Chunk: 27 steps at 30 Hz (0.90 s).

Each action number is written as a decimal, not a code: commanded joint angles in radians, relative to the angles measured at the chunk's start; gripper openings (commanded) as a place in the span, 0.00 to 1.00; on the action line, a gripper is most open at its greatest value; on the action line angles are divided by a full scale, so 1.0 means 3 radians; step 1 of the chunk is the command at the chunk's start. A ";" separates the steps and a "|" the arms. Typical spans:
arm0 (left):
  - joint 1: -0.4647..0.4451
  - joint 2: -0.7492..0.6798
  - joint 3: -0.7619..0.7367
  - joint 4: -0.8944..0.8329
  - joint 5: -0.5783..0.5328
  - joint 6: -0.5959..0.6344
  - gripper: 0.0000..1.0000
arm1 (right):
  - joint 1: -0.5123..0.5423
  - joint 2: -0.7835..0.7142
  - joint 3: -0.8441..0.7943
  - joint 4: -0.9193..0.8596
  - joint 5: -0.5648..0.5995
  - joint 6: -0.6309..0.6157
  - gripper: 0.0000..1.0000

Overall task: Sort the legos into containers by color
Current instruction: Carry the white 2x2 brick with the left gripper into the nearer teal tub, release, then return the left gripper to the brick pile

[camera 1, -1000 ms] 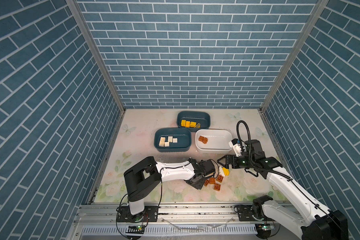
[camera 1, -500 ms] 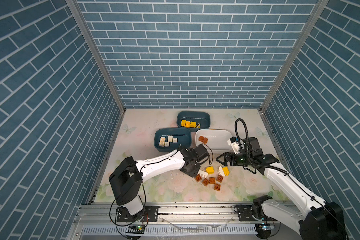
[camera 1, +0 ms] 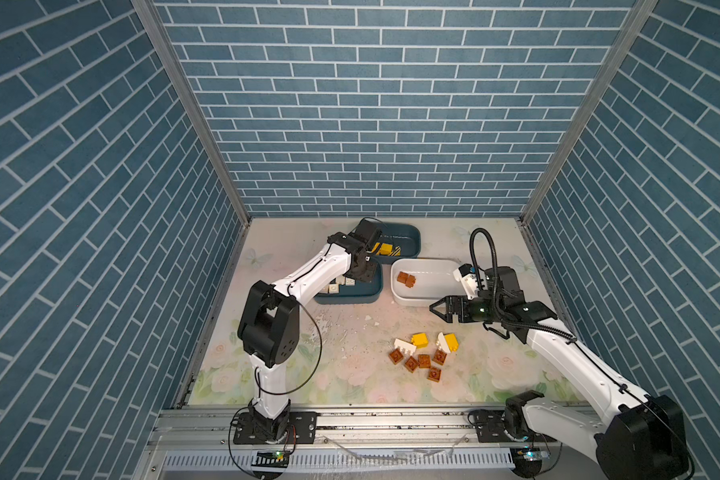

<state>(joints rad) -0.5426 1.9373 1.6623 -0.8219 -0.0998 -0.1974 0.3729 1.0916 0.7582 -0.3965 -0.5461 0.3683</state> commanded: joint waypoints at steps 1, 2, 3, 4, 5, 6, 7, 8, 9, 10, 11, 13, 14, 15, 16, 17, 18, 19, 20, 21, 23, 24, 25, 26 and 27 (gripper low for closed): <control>0.0099 0.0259 0.0202 0.0102 -0.0043 0.0128 0.31 | 0.0010 0.0013 0.0131 0.0028 0.0009 -0.0062 0.98; 0.0127 0.0325 0.0234 0.0135 -0.0053 0.0124 0.31 | 0.0010 0.0018 0.0140 0.0026 0.0009 -0.0069 0.98; 0.0162 0.0385 0.0252 0.0203 -0.0046 0.0110 0.30 | 0.0010 0.0021 0.0144 0.0026 0.0017 -0.0067 0.98; 0.0189 0.0444 0.0270 0.0275 -0.0026 0.0097 0.31 | 0.0010 0.0030 0.0147 0.0026 0.0024 -0.0067 0.98; 0.0210 0.0496 0.0291 0.0319 -0.0015 0.0081 0.30 | 0.0010 0.0041 0.0152 0.0029 0.0023 -0.0072 0.98; 0.0234 0.0570 0.0338 0.0339 0.0007 0.0062 0.30 | 0.0008 0.0048 0.0165 0.0027 0.0024 -0.0075 0.98; 0.0253 0.0645 0.0398 0.0346 0.0039 0.0050 0.30 | 0.0010 0.0063 0.0174 0.0019 0.0021 -0.0073 0.98; 0.0260 0.0695 0.0443 0.0342 0.0060 0.0042 0.30 | 0.0010 0.0072 0.0182 0.0016 0.0025 -0.0080 0.98; 0.0263 0.0748 0.0481 0.0342 0.0074 0.0039 0.30 | 0.0010 0.0082 0.0194 0.0013 0.0030 -0.0092 0.98; 0.0262 0.0792 0.0511 0.0341 0.0075 0.0039 0.31 | 0.0010 0.0088 0.0207 0.0012 0.0035 -0.0093 0.98; 0.0266 0.0822 0.0536 0.0331 0.0062 0.0037 0.31 | 0.0007 0.0100 0.0213 0.0008 0.0038 -0.0097 0.98; 0.0290 0.0879 0.0557 0.0313 0.0028 0.0008 0.32 | 0.0009 0.0125 0.0227 0.0007 0.0041 -0.0098 0.98; 0.0304 0.0898 0.0564 0.0308 0.0031 -0.0009 0.33 | 0.0007 0.0134 0.0236 0.0012 0.0041 -0.0095 0.98; 0.0320 0.0905 0.0561 0.0307 0.0052 -0.0035 0.35 | 0.0009 0.0141 0.0238 0.0013 0.0041 -0.0095 0.98; 0.0324 0.0902 0.0557 0.0311 0.0080 -0.0041 0.39 | 0.0010 0.0148 0.0244 0.0013 0.0041 -0.0093 0.98; 0.0324 0.0888 0.0542 0.0312 0.0092 -0.0034 0.44 | 0.0010 0.0148 0.0247 0.0012 0.0043 -0.0092 0.98; 0.0321 0.0869 0.0540 0.0303 0.0119 -0.0028 0.49 | 0.0010 0.0153 0.0249 0.0008 0.0051 -0.0093 0.98; 0.0325 0.0837 0.0536 0.0279 0.0142 -0.0024 0.54 | 0.0010 0.0150 0.0256 -0.0001 0.0056 -0.0093 0.98; 0.0325 0.0799 0.0531 0.0250 0.0172 -0.0026 0.57 | 0.0010 0.0154 0.0259 -0.0005 0.0056 -0.0093 0.98; 0.0321 0.0743 0.0513 0.0222 0.0216 -0.0031 0.59 | 0.0009 0.0152 0.0266 -0.0007 0.0061 -0.0093 0.98; 0.0309 0.0588 0.0422 0.0201 0.0339 -0.0062 0.63 | 0.0009 0.0156 0.0270 -0.0017 0.0063 -0.0092 0.98; 0.0289 0.0481 0.0339 0.0209 0.0381 -0.0068 0.65 | 0.0010 0.0159 0.0270 -0.0022 0.0067 -0.0093 0.98; 0.0247 0.0374 0.0246 0.0212 0.0390 -0.0059 0.66 | 0.0010 0.0163 0.0270 -0.0018 0.0069 -0.0092 0.98; 0.0209 0.0294 0.0169 0.0194 0.0409 -0.0058 0.66 | 0.0010 0.0165 0.0270 -0.0015 0.0067 -0.0093 0.98; 0.0172 0.0188 0.0077 0.0162 0.0457 -0.0080 0.67 | 0.0007 0.0175 0.0270 -0.0013 0.0067 -0.0093 0.98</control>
<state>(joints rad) -0.4644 2.0949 1.7264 -0.7368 -0.0093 -0.2131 0.3729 1.1358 0.8085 -0.3923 -0.5346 0.3656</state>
